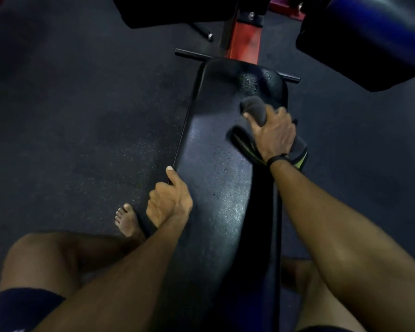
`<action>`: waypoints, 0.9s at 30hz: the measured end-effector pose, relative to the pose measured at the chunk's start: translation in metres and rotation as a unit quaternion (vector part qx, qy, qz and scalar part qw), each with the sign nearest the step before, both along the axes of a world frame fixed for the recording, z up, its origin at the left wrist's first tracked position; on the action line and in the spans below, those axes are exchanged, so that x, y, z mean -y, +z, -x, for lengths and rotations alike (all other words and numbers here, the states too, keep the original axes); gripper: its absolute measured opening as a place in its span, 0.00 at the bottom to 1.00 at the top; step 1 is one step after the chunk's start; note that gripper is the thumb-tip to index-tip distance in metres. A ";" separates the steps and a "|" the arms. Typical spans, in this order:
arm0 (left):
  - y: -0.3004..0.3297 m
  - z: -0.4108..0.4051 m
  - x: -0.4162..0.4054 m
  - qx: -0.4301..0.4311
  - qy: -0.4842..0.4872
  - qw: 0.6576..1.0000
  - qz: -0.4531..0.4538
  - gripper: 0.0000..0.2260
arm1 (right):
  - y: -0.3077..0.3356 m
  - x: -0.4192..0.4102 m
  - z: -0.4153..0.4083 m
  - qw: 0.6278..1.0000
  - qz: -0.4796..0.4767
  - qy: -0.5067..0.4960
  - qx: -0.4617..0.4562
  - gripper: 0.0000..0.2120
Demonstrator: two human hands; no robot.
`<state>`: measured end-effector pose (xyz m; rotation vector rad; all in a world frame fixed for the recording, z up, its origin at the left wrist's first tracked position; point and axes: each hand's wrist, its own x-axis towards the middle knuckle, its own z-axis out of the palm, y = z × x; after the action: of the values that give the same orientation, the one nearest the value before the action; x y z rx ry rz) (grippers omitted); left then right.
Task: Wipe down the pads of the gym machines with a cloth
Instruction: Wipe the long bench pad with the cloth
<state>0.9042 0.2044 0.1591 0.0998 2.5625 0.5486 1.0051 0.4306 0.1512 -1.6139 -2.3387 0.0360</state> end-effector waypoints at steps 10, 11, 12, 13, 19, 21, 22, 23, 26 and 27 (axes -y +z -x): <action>0.012 0.000 0.004 0.012 0.009 0.999 -0.031 0.34 | 0.007 0.055 -0.011 0.998 0.033 0.024 -0.037 0.26; 0.013 0.000 0.005 0.015 0.007 0.999 -0.036 0.34 | 0.007 0.081 -0.021 0.998 0.032 0.030 -0.038 0.25; 0.014 -0.001 0.005 0.016 0.008 0.999 -0.041 0.34 | 0.008 0.109 -0.031 0.998 0.030 0.036 -0.040 0.24; 0.015 -0.002 0.006 0.019 0.010 0.999 -0.046 0.34 | 0.009 0.138 -0.043 0.998 0.027 0.035 -0.042 0.24; 0.012 0.001 0.009 0.049 0.017 0.997 -0.064 0.34 | 0.012 0.275 -0.085 0.999 0.047 0.017 -0.017 0.22; 0.010 0.002 0.010 0.058 0.014 0.996 -0.065 0.34 | 0.010 0.283 -0.078 0.999 0.053 0.013 -0.003 0.22; 0.009 0.003 0.011 0.059 0.012 0.996 -0.066 0.35 | 0.010 0.279 -0.073 0.998 0.050 0.023 -0.002 0.22; 0.008 0.002 0.012 0.058 0.011 0.996 -0.067 0.35 | 0.010 0.273 -0.068 0.998 0.043 0.036 -0.005 0.22; 0.004 0.003 0.010 0.056 0.011 0.996 -0.067 0.38 | 0.006 0.232 -0.038 0.997 0.027 0.067 -0.012 0.21; 0.005 0.003 0.009 0.056 0.010 0.996 -0.065 0.38 | 0.005 0.215 -0.026 0.997 0.024 0.068 -0.014 0.21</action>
<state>0.9015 0.1950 0.1644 0.0865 2.4196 0.7084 1.0309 0.2157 0.1562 -1.4620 -2.4398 0.1431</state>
